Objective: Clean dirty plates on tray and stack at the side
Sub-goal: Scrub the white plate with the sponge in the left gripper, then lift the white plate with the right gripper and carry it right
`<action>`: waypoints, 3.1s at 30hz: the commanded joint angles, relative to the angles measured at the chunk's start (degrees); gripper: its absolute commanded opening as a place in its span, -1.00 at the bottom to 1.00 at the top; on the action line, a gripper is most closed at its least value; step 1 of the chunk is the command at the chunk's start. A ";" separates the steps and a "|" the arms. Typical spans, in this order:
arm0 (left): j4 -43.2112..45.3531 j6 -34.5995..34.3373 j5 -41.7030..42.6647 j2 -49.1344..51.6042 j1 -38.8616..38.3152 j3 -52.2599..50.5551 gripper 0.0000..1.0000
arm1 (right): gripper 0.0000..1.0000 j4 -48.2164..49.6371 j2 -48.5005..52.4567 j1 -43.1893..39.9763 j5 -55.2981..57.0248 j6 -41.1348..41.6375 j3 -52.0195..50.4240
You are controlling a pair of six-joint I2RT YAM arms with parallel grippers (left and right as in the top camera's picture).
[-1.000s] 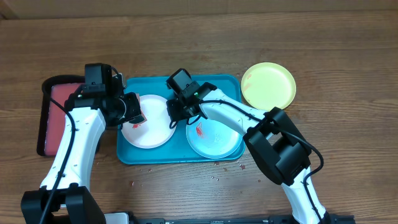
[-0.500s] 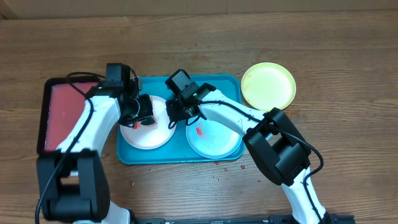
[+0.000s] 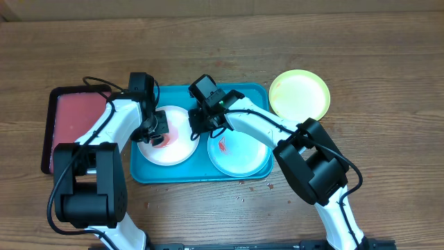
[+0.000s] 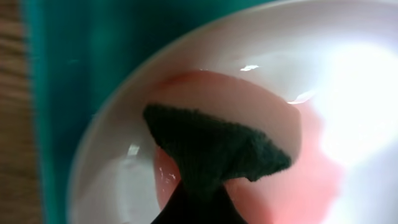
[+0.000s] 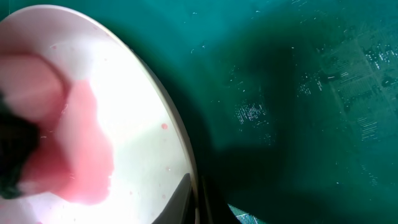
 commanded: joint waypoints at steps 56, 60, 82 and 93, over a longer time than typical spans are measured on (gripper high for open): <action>-16.65 -15.78 -11.39 -18.97 10.73 13.64 -0.92 | -0.92 -21.66 -4.42 1.51 33.83 -11.80 22.69; -15.54 -15.72 -8.63 -18.97 13.66 13.46 -0.92 | -0.92 -26.93 -4.42 4.37 49.29 -16.61 28.11; -16.00 -14.67 -5.18 -18.95 18.78 13.46 -0.92 | -0.92 -25.73 -4.42 14.32 84.13 -34.88 29.73; -16.00 -13.84 -4.81 -18.95 18.78 13.46 -0.92 | -0.92 -29.64 -4.39 6.73 52.85 -21.55 29.68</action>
